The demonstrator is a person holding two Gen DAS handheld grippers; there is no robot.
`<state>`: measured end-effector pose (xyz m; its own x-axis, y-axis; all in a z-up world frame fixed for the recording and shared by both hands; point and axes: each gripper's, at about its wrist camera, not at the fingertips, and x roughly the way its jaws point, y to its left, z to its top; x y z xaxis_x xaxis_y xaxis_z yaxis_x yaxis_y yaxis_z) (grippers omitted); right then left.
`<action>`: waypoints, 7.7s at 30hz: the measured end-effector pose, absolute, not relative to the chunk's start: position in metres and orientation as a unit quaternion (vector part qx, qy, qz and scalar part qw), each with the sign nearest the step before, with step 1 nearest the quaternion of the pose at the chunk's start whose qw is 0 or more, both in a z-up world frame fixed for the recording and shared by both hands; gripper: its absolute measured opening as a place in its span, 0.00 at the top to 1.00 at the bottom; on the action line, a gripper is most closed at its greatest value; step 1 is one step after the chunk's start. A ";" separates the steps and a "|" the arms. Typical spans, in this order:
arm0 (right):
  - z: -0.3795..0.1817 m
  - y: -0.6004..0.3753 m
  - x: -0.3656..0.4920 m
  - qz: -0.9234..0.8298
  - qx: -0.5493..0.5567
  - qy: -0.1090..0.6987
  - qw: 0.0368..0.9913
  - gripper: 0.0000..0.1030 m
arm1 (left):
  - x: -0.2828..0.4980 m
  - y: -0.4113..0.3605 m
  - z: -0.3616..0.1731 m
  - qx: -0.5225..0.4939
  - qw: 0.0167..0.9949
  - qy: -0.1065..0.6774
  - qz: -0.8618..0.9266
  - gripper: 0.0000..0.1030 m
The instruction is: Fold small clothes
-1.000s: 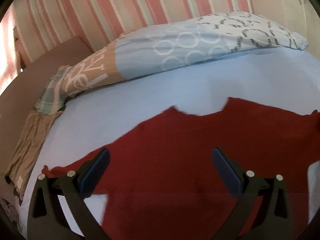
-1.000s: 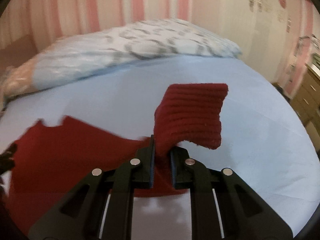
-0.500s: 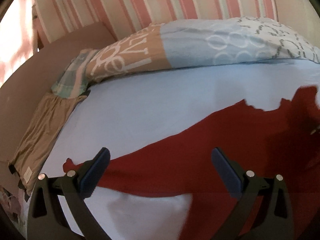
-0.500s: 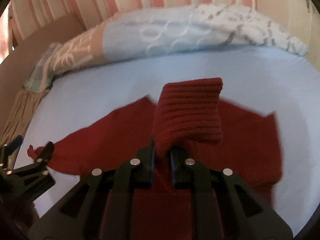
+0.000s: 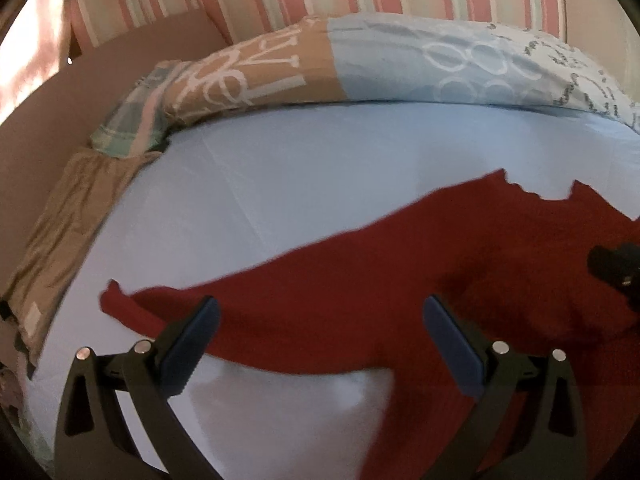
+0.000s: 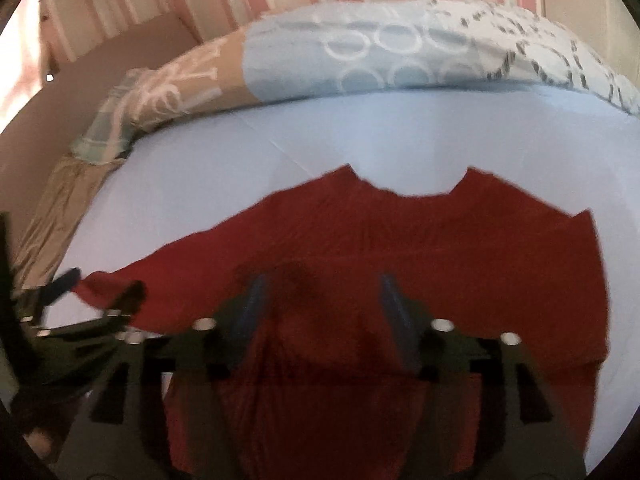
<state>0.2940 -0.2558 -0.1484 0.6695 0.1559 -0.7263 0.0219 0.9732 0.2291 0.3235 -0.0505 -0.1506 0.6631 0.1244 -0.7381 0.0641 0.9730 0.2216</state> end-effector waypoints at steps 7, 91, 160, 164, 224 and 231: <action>-0.141 -0.309 0.239 -0.018 0.088 0.381 0.920 0.23 | 0.313 -0.074 -0.167 0.065 0.900 0.430 -0.015 0.02; -0.231 -0.378 0.256 -0.120 0.054 0.456 0.880 0.29 | 0.360 -0.069 -0.223 0.146 0.876 0.459 -0.019 0.29; -0.169 -0.245 0.261 -0.099 0.043 0.404 0.908 0.12 | 0.365 0.197 -0.110 -0.120 0.912 0.387 -0.068 0.83; -0.162 -0.287 0.249 -0.120 0.072 0.395 0.908 0.12 | 0.370 0.103 -0.098 -0.091 0.907 0.386 -0.141 0.83; -0.194 -0.396 0.278 -0.146 0.014 0.434 0.889 0.93 | 0.364 -0.105 -0.169 0.121 0.906 0.392 -0.104 0.27; -0.198 -0.406 0.255 -0.137 0.022 0.430 0.892 0.50 | 0.363 -0.129 -0.175 0.138 0.893 0.414 -0.107 0.26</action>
<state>0.2549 -0.4062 -0.1978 0.5933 -0.2263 -0.7725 0.2634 0.9614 -0.0793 0.3626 -0.1286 -0.1755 0.6335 -0.0772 -0.7699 0.3064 0.9387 0.1580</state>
